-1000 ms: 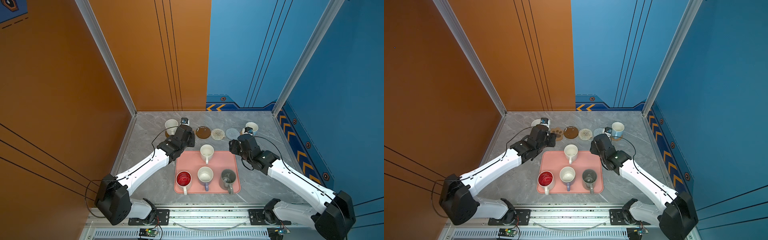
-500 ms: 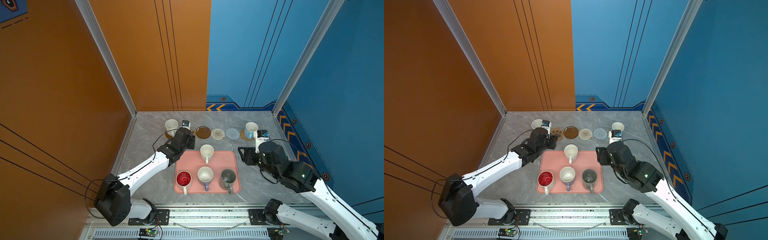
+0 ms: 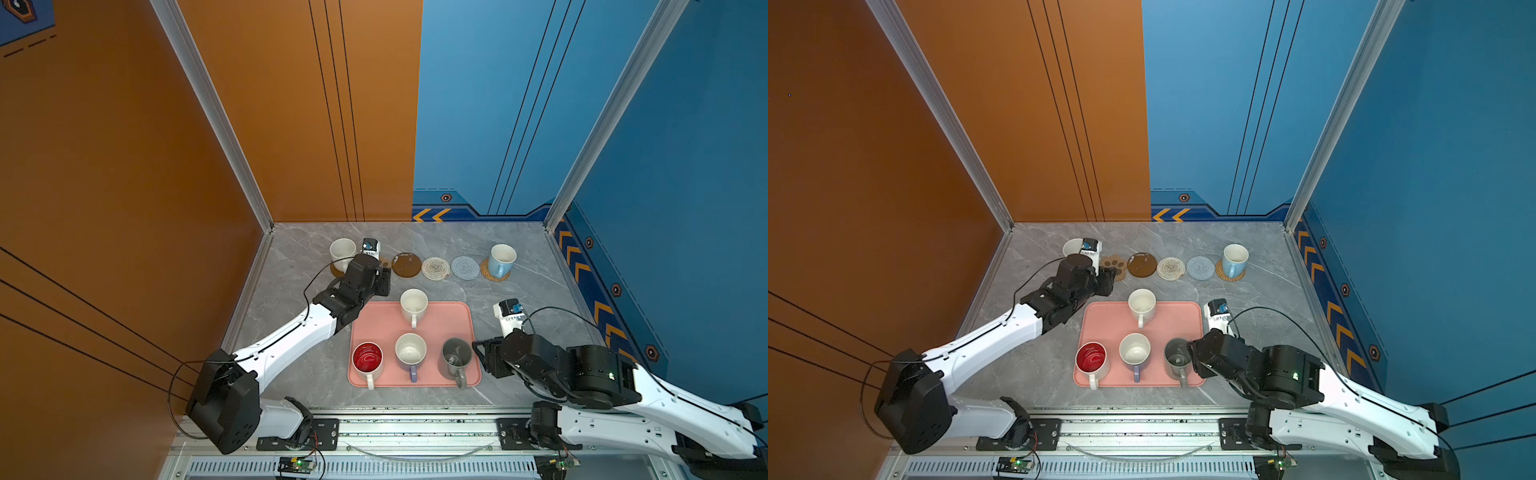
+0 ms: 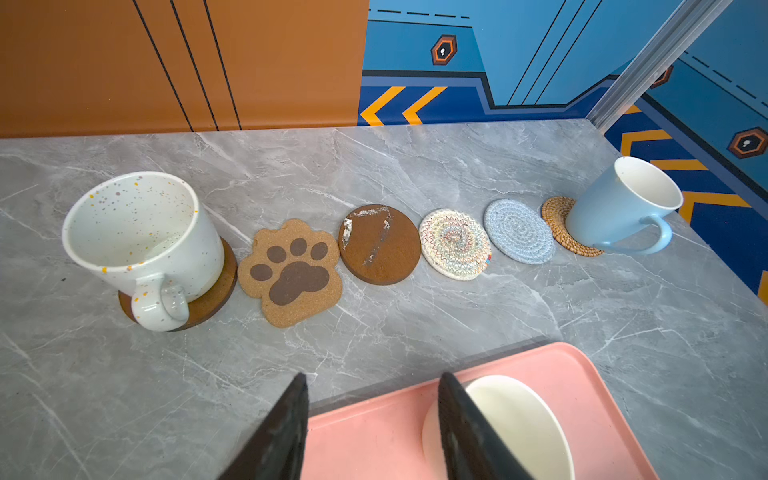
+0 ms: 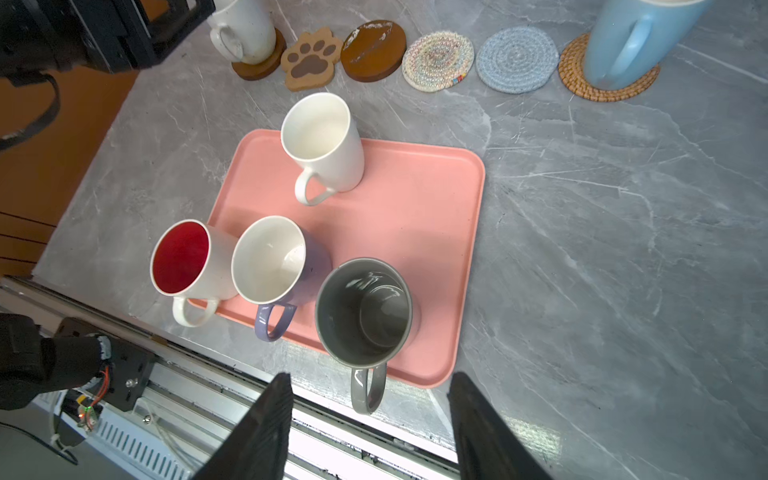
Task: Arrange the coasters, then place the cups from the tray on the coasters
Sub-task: 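Move the right gripper back over the grey mug on the pink tray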
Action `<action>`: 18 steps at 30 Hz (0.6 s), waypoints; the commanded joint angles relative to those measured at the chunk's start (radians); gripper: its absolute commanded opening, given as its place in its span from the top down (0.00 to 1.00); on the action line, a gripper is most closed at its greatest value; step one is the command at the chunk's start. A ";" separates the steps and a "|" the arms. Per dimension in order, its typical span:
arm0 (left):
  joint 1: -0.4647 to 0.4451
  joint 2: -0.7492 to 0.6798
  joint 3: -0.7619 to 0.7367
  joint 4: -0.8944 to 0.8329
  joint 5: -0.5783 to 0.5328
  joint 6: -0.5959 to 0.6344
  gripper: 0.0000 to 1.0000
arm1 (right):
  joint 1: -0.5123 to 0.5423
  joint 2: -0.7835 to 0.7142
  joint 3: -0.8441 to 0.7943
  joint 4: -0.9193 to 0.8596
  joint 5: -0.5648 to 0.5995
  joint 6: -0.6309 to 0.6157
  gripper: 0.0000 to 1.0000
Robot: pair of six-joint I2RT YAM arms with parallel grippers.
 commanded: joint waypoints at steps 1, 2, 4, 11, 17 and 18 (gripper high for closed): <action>0.013 -0.025 -0.021 0.019 0.024 0.000 0.48 | 0.052 0.050 -0.018 -0.053 0.063 0.084 0.41; 0.013 -0.024 -0.021 0.019 0.025 -0.001 0.48 | 0.063 0.063 -0.018 -0.052 0.060 0.089 0.40; 0.015 -0.024 -0.021 0.018 0.027 -0.002 0.48 | 0.086 0.089 -0.023 -0.053 0.052 0.100 0.40; 0.019 -0.039 -0.033 0.017 0.027 -0.002 0.48 | 0.139 0.131 -0.054 -0.106 0.015 0.172 0.39; 0.024 -0.059 -0.049 0.021 -0.001 -0.017 0.48 | 0.160 0.136 -0.109 -0.112 -0.002 0.257 0.38; 0.025 -0.060 -0.053 0.025 0.000 -0.017 0.48 | 0.165 0.136 -0.119 -0.108 -0.002 0.268 0.38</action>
